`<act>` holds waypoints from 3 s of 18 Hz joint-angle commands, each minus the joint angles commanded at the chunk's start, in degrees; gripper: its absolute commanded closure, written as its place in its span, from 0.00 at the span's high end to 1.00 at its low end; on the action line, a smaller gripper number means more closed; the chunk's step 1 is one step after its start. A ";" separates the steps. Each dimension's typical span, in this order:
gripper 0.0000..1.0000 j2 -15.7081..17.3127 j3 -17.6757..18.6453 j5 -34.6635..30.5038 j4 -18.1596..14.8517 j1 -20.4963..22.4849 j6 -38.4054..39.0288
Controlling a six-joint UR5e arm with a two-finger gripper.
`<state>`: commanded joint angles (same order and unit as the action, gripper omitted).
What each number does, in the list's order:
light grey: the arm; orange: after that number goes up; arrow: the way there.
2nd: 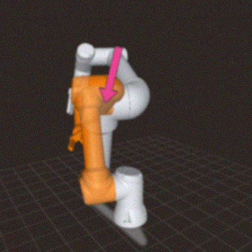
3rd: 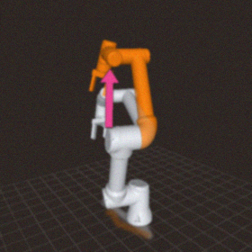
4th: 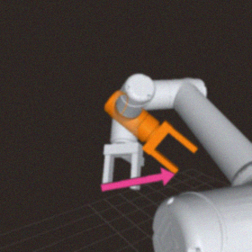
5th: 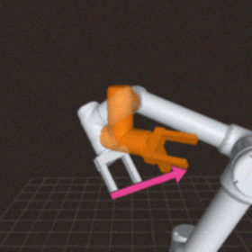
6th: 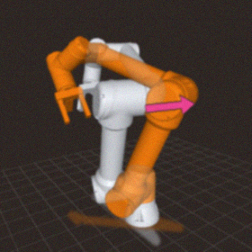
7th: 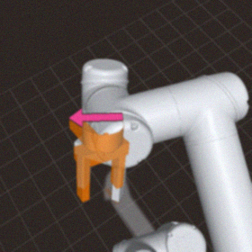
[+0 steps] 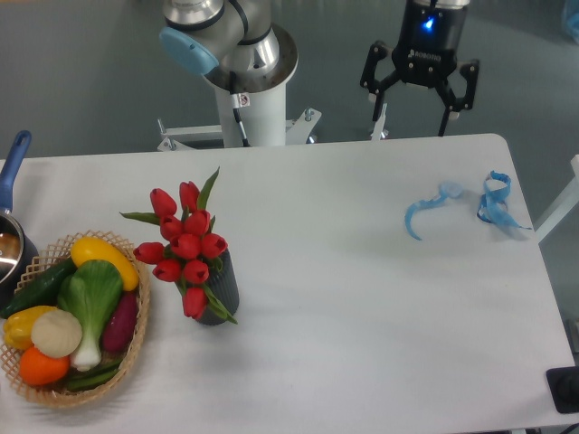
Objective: Pick up the flowers from the vase
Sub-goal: 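Move the open gripper toward the red tulips in the grey vase, then lower the gripper around the tulip stems and close it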
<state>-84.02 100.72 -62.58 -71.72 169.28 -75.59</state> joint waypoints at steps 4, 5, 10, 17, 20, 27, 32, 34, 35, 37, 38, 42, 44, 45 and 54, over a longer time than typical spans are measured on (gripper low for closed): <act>1.00 0.35 0.70 0.00 3.24 -0.09 -0.35; 1.00 0.52 1.22 0.00 3.60 0.00 -0.35; 1.00 0.79 5.35 0.26 6.32 -1.14 0.00; 1.00 -2.10 8.79 1.85 8.78 -8.07 2.99; 1.00 -2.37 9.49 2.28 9.14 -10.80 2.81; 1.00 -4.04 9.58 15.11 9.40 -15.81 2.37; 1.00 -6.84 9.49 16.78 12.20 -19.07 1.93; 1.00 -8.78 9.49 17.05 15.19 -20.82 2.02; 1.00 -9.83 9.49 17.05 15.90 -21.44 2.02; 1.00 -11.25 9.40 17.14 16.61 -22.58 1.93; 1.00 -11.60 9.40 17.40 16.87 -23.11 1.93; 1.00 -12.13 9.40 20.13 17.75 -23.99 1.93; 1.00 -12.92 9.40 21.00 18.54 -24.96 1.93; 1.00 -13.53 9.40 21.01 18.98 -25.05 1.93; 0.93 -15.91 9.31 21.09 21.71 -27.07 1.93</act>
<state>-99.93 110.04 -41.48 -50.01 142.21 -73.65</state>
